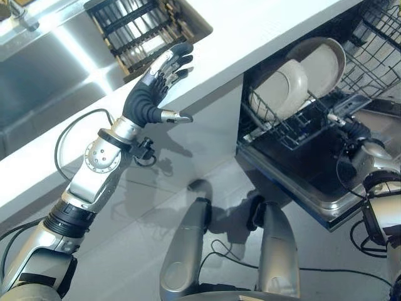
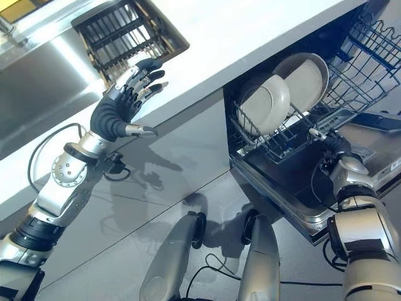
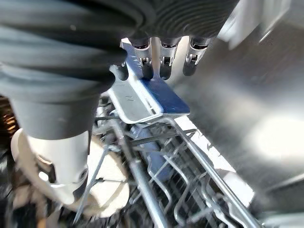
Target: Pick up plates and place into dishwasher.
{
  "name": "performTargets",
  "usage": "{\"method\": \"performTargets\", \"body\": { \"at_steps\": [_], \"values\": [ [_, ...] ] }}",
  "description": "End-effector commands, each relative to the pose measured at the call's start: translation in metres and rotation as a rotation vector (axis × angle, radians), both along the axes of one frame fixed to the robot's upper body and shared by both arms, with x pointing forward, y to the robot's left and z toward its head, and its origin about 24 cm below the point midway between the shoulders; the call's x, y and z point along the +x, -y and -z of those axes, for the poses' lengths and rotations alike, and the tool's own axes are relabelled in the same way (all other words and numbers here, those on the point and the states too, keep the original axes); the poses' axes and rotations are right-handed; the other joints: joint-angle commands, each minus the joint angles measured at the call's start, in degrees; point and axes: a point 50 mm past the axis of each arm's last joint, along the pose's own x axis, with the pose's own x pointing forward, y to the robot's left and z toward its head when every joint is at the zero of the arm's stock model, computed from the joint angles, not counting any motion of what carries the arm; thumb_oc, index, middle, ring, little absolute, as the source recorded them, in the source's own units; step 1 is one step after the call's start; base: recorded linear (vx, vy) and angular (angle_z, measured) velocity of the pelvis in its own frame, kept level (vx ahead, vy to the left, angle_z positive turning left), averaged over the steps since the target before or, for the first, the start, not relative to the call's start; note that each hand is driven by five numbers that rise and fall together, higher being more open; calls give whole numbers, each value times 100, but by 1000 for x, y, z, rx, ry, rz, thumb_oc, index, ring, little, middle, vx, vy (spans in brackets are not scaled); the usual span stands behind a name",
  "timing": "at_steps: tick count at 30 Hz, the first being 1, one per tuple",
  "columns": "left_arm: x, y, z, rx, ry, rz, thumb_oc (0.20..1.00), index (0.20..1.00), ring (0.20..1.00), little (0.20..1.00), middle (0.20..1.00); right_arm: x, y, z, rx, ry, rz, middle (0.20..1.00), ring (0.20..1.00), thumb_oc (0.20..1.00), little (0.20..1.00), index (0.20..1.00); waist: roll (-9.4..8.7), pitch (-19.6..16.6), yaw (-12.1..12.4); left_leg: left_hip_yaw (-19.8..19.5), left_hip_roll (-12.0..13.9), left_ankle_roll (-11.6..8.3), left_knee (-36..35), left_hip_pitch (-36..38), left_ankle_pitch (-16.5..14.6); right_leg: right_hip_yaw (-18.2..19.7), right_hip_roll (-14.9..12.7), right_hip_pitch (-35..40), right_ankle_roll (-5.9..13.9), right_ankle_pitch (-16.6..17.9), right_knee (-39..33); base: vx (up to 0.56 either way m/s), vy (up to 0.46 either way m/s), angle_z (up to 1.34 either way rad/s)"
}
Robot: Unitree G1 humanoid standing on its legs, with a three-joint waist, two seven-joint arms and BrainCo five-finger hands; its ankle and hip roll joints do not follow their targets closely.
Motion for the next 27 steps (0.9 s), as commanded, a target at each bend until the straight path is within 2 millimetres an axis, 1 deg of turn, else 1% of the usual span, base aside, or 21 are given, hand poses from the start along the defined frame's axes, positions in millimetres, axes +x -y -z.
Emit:
{"method": "performTargets", "body": {
  "at_steps": [1,7,10,13,14,15,16,18,20,22,24,25,27],
  "values": [
    [4,-17,18,-24,-119,-48,1000,1000,1000,1000,1000,28,-44,-98,-22,372,-210,1000,1000,1000,1000,1000,43,47,261,733,-341,684,286,106,-608,139,205,256,-316,-910,743,84,-38,26],
    [5,-25,18,-25,-130,-49,1000,1000,1000,1000,1000,30,-48,-111,21,429,-235,1000,1000,1000,1000,1000,1,-66,389,694,-328,668,402,143,-698,36,120,362,-356,-1014,834,55,-12,29],
    [4,-29,19,-20,-132,-40,1000,1000,1000,1000,1000,28,-43,-113,6,415,-205,1000,1000,1000,1000,1000,-35,-109,417,701,-307,666,456,178,-743,4,89,425,-354,-1017,830,26,5,15],
    [2,-29,21,-14,-129,-24,1000,1000,1000,1000,1000,27,-38,-111,-5,393,-171,1000,1000,1000,1000,1000,-52,-131,417,706,-292,661,461,226,-751,3,84,474,-345,-992,808,-4,32,9],
    [2,-27,22,-8,-125,-18,1000,1000,1000,1000,1000,26,-35,-106,-12,375,-153,1000,1000,1000,1000,1000,-65,-144,401,708,-284,661,437,272,-760,8,86,516,-344,-988,779,-102,70,1],
    [1,-26,21,-2,-114,-14,1000,1000,1000,1000,1000,25,-31,-103,-42,356,-125,1000,1000,1000,1000,1000,-80,-145,380,754,-264,681,333,276,-597,-38,72,531,-397,-824,651,-114,107,-1],
    [1,-24,21,-4,-110,-6,1000,1000,1000,1000,1000,23,-28,-99,-73,340,-93,1000,1000,1000,1000,1000,-94,-158,357,774,-249,695,286,337,-598,-30,78,579,-401,-811,604,-120,125,-4],
    [0,-22,22,-7,-105,-1,1000,1000,1000,1000,1000,19,-19,-95,-121,329,-25,1000,1000,1000,1000,1000,-123,-186,305,816,-211,702,250,433,-627,-11,90,660,-410,-808,556,-27,121,-4],
    [1,-21,23,-8,-108,3,1000,1000,1000,1000,1000,14,-10,-87,-140,311,52,1000,1000,1000,1000,1000,-156,-209,244,865,-169,702,227,528,-670,19,118,749,-406,-811,507,-34,117,-6],
    [1,-17,26,-17,-104,8,1000,1000,1000,1000,1000,7,0,-72,-220,276,161,1000,1000,1000,1000,1000,-208,-226,118,931,-102,718,252,628,-754,78,153,831,-404,-820,472,-45,130,-9],
    [0,-12,31,-26,-104,8,1000,1000,1000,1000,1000,0,4,-60,-276,263,241,1000,1000,1000,1000,1000,-258,-229,8,971,-41,738,242,745,-796,144,203,924,-410,-809,419,-35,133,-12],
    [-1,-9,35,-37,-102,7,1000,1000,1000,1000,1000,-5,5,-52,-324,264,297,1000,1000,1000,1000,1000,-301,-232,-98,998,3,744,226,822,-824,191,244,995,-413,-810,377,-39,142,-12],
    [-4,-5,40,-44,-98,6,1000,1000,1000,1000,1000,-14,8,-41,-381,260,372,1000,1000,1000,1000,1000,-357,-247,-202,1023,41,756,211,935,-878,244,301,1098,-415,-811,313,-22,146,-22]
  ]
}}
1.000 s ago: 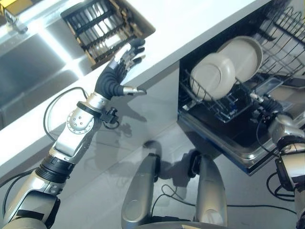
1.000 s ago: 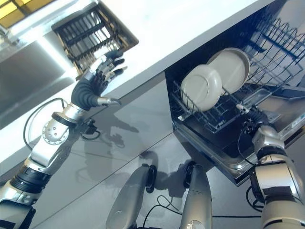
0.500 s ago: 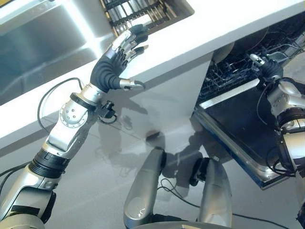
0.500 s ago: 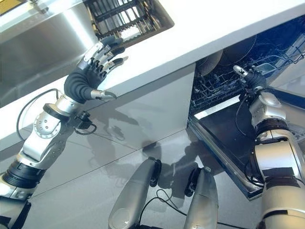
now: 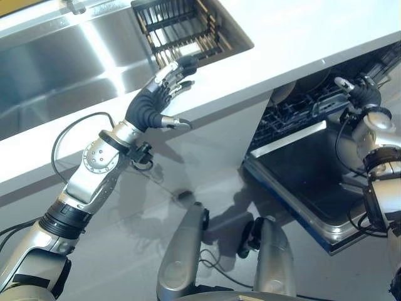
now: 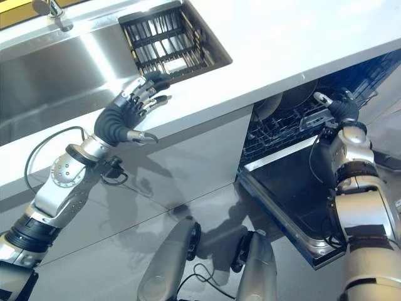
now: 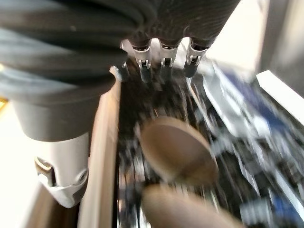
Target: Pick up plates and place into dishwasher.
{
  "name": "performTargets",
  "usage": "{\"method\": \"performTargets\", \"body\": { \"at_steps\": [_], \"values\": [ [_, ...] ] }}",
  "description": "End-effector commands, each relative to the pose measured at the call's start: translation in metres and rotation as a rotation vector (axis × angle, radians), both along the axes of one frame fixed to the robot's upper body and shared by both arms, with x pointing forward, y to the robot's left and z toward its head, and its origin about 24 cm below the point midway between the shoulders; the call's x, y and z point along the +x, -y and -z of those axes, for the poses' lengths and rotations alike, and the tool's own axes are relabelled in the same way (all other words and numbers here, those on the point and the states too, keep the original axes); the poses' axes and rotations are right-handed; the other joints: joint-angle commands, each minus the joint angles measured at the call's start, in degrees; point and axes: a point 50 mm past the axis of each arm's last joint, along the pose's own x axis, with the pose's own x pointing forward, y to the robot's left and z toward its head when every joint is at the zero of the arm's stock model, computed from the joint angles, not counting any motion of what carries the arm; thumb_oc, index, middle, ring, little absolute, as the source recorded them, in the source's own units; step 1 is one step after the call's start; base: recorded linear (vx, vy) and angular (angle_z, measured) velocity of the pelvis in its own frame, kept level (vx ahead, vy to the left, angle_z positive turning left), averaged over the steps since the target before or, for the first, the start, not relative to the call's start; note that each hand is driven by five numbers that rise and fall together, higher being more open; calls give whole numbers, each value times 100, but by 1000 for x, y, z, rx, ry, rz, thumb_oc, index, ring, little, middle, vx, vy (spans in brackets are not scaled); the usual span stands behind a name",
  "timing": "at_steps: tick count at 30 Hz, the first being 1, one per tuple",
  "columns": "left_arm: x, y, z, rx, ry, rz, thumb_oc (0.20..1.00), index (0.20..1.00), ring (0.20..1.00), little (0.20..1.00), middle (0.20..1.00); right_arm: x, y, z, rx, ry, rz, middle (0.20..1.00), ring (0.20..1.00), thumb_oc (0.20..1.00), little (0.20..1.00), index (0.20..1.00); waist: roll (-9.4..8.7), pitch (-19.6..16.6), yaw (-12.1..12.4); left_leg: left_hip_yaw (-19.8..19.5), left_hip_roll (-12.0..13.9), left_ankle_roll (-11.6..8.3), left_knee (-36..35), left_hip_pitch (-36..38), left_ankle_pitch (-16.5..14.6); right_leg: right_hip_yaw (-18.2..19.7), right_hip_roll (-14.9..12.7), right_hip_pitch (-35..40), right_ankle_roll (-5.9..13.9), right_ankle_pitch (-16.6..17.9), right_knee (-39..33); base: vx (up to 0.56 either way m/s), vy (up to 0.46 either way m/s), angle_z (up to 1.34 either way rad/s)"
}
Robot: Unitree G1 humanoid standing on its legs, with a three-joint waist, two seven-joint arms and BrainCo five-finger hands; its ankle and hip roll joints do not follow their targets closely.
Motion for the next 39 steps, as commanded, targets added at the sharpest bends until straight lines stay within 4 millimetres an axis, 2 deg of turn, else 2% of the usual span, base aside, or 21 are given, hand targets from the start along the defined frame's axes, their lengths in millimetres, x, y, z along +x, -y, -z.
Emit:
{"method": "performTargets", "body": {
  "at_steps": [1,4,7,9,12,14,17,18,19,21,23,25,27,31,33,35,39],
  "values": [
    [-6,0,16,-86,24,-52,1000,1000,1000,1000,1000,-23,15,5,-171,82,231,1000,1000,1000,1000,1000,148,87,-367,617,-78,670,-17,486,-732,115,379,418,-357,139,-432,-5,137,-32],
    [-8,7,19,-100,38,-55,1000,1000,1000,1000,1000,-45,22,30,-197,90,403,1000,1000,1000,1000,1000,90,66,-503,663,-39,695,-7,665,-844,174,420,604,-332,130,-515,-20,112,-23],
    [-10,14,24,-112,42,-62,1000,1000,1000,1000,1000,-65,25,46,-269,103,596,1000,1000,1000,1000,1000,57,26,-638,709,15,685,-19,838,-915,247,484,774,-307,122,-591,-14,80,-26],
    [-10,16,25,-114,41,-63,1000,1000,1000,1000,1000,-71,29,51,-288,90,647,1000,1000,1000,1000,1000,54,8,-672,710,26,674,-20,888,-933,261,497,833,-299,111,-620,-4,49,-22],
    [-10,23,29,-120,34,-48,1000,1000,1000,1000,1000,-89,41,78,-220,16,742,1000,1000,1000,1000,1000,27,-96,-736,726,37,639,-140,1049,-865,300,532,1034,-274,178,-837,23,34,-11],
    [-10,27,29,-121,27,-35,1000,1000,1000,1000,1000,-104,48,106,-148,-89,758,1000,1000,1000,1000,1000,29,-116,-748,743,44,625,-198,1139,-846,317,544,1137,-256,197,-931,29,-9,-8],
    [-9,28,28,-117,17,-23,1000,1000,1000,1000,1000,-125,57,151,89,-241,691,1000,1000,1000,1000,1000,52,-125,-736,762,28,634,-309,1207,-820,333,564,1185,-242,243,-1018,-2,-30,-7],
    [-8,28,27,-114,9,-21,1000,1000,1000,1000,1000,-135,57,172,229,-316,656,1000,1000,1000,1000,1000,79,-111,-715,758,26,624,-347,1254,-824,329,578,1216,-237,207,-1017,4,-40,-1],
    [-8,29,27,-111,4,-19,1000,1000,1000,1000,1000,-142,55,185,275,-376,651,1000,1000,1000,1000,1000,88,-122,-700,751,13,618,-427,1260,-733,321,582,1226,-249,271,-1095,7,-54,-1],
    [-8,31,28,-107,-6,-9,1000,1000,1000,1000,1000,-150,46,209,440,-462,578,1000,1000,1000,1000,1000,126,-100,-659,724,-6,615,-433,1291,-746,315,595,1262,-254,240,-1084,11,-77,-1],
    [-9,36,26,-99,-7,11,1000,1000,1000,1000,1000,-151,33,225,574,-501,474,1000,1000,1000,1000,1000,175,-86,-595,687,-42,603,-466,1279,-695,297,600,1254,-283,245,-1076,5,-75,-1],
    [-10,38,25,-93,-5,23,1000,1000,1000,1000,1000,-148,22,234,681,-506,404,1000,1000,1000,1000,1000,207,-96,-542,662,-77,593,-530,1250,-610,270,591,1228,-307,291,-1100,-6,-71,1],
    [-12,38,20,-85,3,39,1000,1000,1000,1000,1000,-142,9,240,773,-502,329,1000,1000,1000,1000,1000,288,-74,-462,631,-117,588,-445,1198,-660,224,560,1173,-325,200,-956,-1,-70,4],
    [-12,38,14,-75,14,40,1000,1000,1000,1000,1000,-122,-12,239,936,-428,168,1000,1000,1000,1000,1000,379,-37,-398,579,-180,598,-293,1048,-674,185,512,1001,-373,160,-747,-2,-46,3],
    [-11,36,12,-71,8,38,1000,1000,1000,1000,1000,-96,-32,226,1045,-339,-55,1000,1000,1000,1000,1000,440,21,-347,546,-236,600,-115,944,-758,171,460,871,-384,73,-532,-20,-38,7],
    [-10,33,13,-68,1,43,1000,1000,1000,1000,1000,-72,-46,206,1080,-219,-283,1000,1000,1000,1000,1000,482,47,-294,537,-274,583,-27,855,-759,147,407,776,-384,55,-438,-38,-32,9],
    [-9,22,15,-69,-10,51,1000,1000,1000,1000,1000,-45,-68,169,1080,-17,-676,1000,1000,1000,1000,1000,496,68,-238,527,-299,565,-69,829,-695,95,339,735,-363,82,-440,-17,-19,-6]
  ]
}}
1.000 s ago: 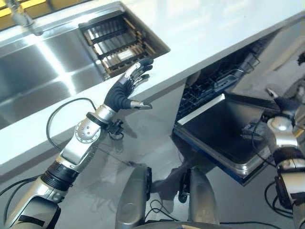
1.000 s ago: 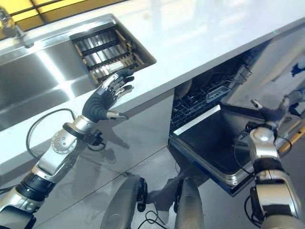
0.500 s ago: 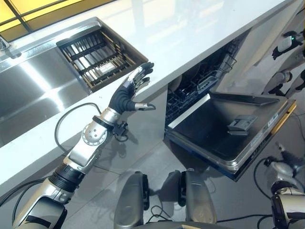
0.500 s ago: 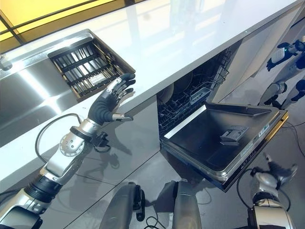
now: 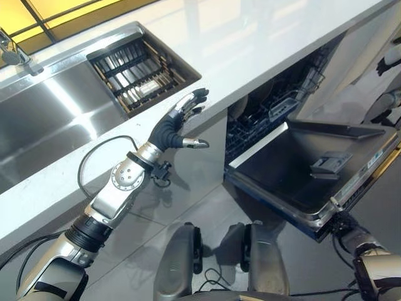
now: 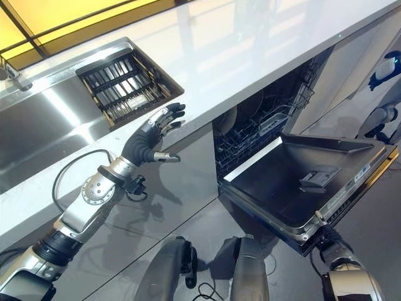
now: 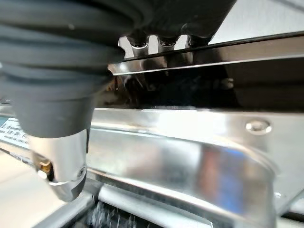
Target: Pick up plates and place into dishwasher.
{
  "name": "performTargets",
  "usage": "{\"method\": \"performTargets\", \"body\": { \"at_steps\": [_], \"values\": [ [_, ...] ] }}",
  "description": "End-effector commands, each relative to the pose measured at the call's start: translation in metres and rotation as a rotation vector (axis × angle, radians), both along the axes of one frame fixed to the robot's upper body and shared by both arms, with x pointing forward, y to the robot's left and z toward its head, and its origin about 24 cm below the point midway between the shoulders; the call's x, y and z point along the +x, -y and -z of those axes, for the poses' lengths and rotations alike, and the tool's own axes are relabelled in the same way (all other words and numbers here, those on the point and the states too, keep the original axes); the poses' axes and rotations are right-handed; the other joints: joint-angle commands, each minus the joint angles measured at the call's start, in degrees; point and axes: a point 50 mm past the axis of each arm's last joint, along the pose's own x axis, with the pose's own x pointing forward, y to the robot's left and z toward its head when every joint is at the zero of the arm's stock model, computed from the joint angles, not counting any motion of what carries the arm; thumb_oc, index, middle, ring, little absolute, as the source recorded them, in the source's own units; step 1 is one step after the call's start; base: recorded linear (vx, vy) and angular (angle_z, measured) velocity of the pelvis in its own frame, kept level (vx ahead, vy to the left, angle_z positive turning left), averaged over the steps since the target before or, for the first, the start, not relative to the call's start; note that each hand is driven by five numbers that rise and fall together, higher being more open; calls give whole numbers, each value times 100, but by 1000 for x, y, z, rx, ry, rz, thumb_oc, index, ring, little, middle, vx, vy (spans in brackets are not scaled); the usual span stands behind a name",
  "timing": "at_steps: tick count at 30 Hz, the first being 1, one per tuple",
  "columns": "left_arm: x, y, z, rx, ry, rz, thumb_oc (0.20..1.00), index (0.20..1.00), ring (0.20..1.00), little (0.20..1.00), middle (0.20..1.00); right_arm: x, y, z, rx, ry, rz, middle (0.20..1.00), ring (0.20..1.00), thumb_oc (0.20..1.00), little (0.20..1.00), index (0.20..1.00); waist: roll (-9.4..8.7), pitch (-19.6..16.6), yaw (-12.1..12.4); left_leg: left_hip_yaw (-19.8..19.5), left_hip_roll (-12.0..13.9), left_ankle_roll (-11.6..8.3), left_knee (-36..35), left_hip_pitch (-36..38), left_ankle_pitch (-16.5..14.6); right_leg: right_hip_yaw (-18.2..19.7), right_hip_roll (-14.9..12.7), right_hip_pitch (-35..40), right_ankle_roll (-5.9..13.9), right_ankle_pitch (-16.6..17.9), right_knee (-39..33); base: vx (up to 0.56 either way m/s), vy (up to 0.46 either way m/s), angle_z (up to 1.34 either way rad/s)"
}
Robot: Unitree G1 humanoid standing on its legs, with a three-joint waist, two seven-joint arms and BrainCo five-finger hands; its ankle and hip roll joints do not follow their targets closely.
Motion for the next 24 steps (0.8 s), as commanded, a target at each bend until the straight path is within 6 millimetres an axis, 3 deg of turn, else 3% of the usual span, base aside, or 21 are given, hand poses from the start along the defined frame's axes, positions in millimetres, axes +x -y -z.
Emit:
{"method": "performTargets", "body": {
  "at_steps": [1,5,6,10,14,19,24],
  "values": [
    [-12,1,-15,-65,83,94,1000,1000,1000,1000,1000,115,-100,-82,349,801,-466,1000,1000,1000,1000,1000,305,156,381,180,-344,507,43,216,-386,-234,210,370,-457,95,-374,-10,-28,-23],
    [-14,-7,-11,-55,80,93,1000,1000,1000,1000,1000,131,-126,-117,374,1006,-636,1000,1000,1000,1000,1000,257,149,407,147,-327,482,26,214,-330,-266,193,399,-421,126,-418,5,-42,-26],
    [-14,-8,-10,-42,74,102,1000,1000,1000,1000,1000,139,-135,-136,360,1077,-680,1000,1000,1000,1000,1000,224,139,440,126,-310,465,47,205,-318,-296,180,415,-411,138,-417,10,-48,-14],
    [-15,-7,-11,-18,76,136,1000,1000,1000,1000,1000,152,-148,-174,370,1200,-709,1000,1000,1000,1000,1000,160,105,510,64,-291,441,122,187,-324,-362,168,481,-403,149,-424,19,-73,-18],
    [-15,-3,-18,-12,105,182,1000,1000,1000,1000,1000,159,-153,-199,391,1272,-689,1000,1000,1000,1000,1000,124,56,573,11,-284,407,166,202,-322,-431,158,577,-404,149,-452,24,-49,-8],
    [-16,0,-23,-25,142,230,1000,1000,1000,1000,1000,162,-151,-200,382,1256,-658,1000,1000,1000,1000,1000,90,-1,596,-21,-281,402,147,261,-338,-469,168,685,-410,151,-507,21,-18,-23],
    [-20,7,-24,-29,152,337,1000,1000,1000,1000,1000,158,-134,-175,342,1151,-568,1000,1000,1000,1000,1000,32,-123,603,-36,-227,387,-46,417,-311,-496,194,879,-416,183,-684,20,-5,65]
  ]
}}
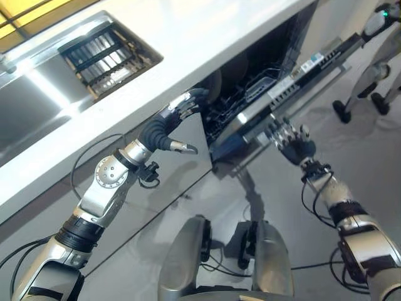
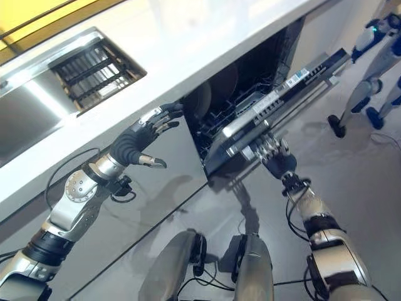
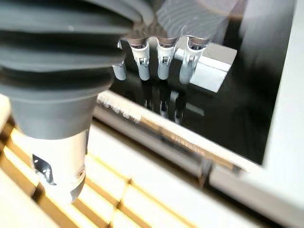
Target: Pick up plates and place into dishwasher.
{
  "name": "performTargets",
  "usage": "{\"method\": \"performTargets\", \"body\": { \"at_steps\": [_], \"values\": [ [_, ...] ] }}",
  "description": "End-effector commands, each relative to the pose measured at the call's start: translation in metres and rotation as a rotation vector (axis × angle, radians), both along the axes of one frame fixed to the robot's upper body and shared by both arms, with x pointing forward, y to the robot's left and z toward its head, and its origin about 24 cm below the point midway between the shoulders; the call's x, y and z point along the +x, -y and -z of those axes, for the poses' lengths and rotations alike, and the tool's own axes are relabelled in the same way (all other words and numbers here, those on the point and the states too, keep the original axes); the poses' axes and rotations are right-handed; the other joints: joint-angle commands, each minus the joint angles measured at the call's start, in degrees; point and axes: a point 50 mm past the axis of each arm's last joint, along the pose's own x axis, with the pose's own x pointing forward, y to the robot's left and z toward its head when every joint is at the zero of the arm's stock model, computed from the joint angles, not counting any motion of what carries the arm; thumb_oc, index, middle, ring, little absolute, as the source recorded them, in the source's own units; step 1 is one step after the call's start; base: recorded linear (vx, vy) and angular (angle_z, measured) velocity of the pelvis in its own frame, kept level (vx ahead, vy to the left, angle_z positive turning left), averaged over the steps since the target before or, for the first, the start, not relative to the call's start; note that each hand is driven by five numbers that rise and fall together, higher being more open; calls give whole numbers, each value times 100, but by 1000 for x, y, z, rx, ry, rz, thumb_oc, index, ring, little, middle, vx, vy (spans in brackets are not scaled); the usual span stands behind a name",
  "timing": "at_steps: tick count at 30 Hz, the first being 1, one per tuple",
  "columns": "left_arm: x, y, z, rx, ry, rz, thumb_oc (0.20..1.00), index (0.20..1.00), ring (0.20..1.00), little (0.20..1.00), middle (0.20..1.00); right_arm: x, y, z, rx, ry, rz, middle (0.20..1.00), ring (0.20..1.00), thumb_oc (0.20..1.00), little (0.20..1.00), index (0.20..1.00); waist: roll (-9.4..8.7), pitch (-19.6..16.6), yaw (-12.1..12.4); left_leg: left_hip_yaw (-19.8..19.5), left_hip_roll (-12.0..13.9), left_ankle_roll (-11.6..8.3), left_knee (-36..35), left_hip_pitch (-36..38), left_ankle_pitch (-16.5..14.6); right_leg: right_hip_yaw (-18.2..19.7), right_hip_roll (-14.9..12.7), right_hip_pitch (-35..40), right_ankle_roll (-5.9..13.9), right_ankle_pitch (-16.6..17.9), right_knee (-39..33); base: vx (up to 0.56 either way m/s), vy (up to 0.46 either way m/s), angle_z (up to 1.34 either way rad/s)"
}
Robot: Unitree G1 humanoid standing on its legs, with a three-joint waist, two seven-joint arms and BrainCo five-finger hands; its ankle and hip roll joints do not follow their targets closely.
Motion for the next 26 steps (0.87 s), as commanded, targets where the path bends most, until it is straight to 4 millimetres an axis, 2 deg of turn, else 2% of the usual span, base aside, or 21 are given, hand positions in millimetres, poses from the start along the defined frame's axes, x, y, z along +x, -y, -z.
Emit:
{"method": "performTargets", "body": {
  "at_steps": [1,4,8,11,12,13,15,17,20,23,24,26],
  "values": [
    [-14,13,-3,-52,32,157,1000,1000,1000,1000,1000,12,-6,-19,79,86,37,1000,1000,1000,1000,1000,-108,-441,382,227,-36,366,-57,229,-205,591,429,260,-39,722,-774,42,5,39],
    [-13,17,4,-63,-31,210,1000,1000,1000,1000,1000,6,2,2,46,8,115,1000,1000,1000,1000,1000,-161,-573,352,224,-8,343,-417,408,-58,582,486,479,-22,857,-1144,41,9,41],
    [-6,22,27,-86,-179,203,1000,1000,1000,1000,1000,0,6,25,27,-91,218,1000,1000,1000,1000,1000,-221,-771,329,205,0,302,-1044,724,163,613,584,807,44,1074,-1767,67,17,27],
    [-1,25,73,-85,-358,142,1000,1000,1000,1000,1000,-11,2,53,-4,-193,319,1000,1000,1000,1000,1000,-312,-1047,269,201,27,236,-1939,1145,466,700,732,1191,142,1332,-2681,115,11,-15],
    [-2,26,83,-84,-394,125,1000,1000,1000,1000,1000,-14,0,58,-6,-211,332,1000,1000,1000,1000,1000,-330,-1100,255,219,35,220,-2115,1238,546,711,755,1280,157,1401,-2869,120,8,-10],
    [-5,25,105,-71,-471,92,1000,1000,1000,1000,1000,-22,-4,74,-18,-259,337,1000,1000,1000,1000,1000,-358,-1228,223,222,53,179,-2485,1412,692,747,808,1446,210,1515,-3271,150,20,-8],
    [-14,25,147,-63,-620,29,1000,1000,1000,1000,1000,-41,-19,103,-13,-345,308,1000,1000,1000,1000,1000,-400,-1436,156,235,77,98,-3255,1799,1028,821,894,1771,330,1778,-4038,160,22,-7],
    [-21,21,172,-61,-709,8,1000,1000,1000,1000,1000,-56,-29,123,-26,-405,259,1000,1000,1000,1000,1000,-421,-1534,121,237,72,57,-3672,2017,1234,847,937,1958,387,1951,-4409,89,13,-14],
    [-45,16,222,-12,-868,-45,1000,1000,1000,1000,1000,-93,-56,161,-30,-553,145,1000,1000,1000,1000,1000,-435,-1721,4,349,125,14,-4351,2308,1505,941,974,2129,508,2223,-4946,76,37,-14],
    [-65,9,255,36,-982,-123,1000,1000,1000,1000,1000,-126,-72,187,-21,-680,85,1000,1000,1000,1000,1000,-428,-1868,-100,421,159,0,-4787,2485,1651,995,1015,2216,579,2370,-5264,78,43,-8],
    [-74,6,270,43,-1058,-175,1000,1000,1000,1000,1000,-143,-80,199,-49,-763,55,1000,1000,1000,1000,1000,-424,-1928,-175,461,167,-6,-4977,2550,1718,1021,1039,2240,615,2430,-5395,62,41,-13],
    [-80,3,283,50,-1126,-243,1000,1000,1000,1000,1000,-158,-88,210,-54,-857,23,1000,1000,1000,1000,1000,-419,-1988,-255,516,177,-19,-5158,2612,1783,1039,1071,2260,638,2480,-5519,34,29,-20]
  ]
}}
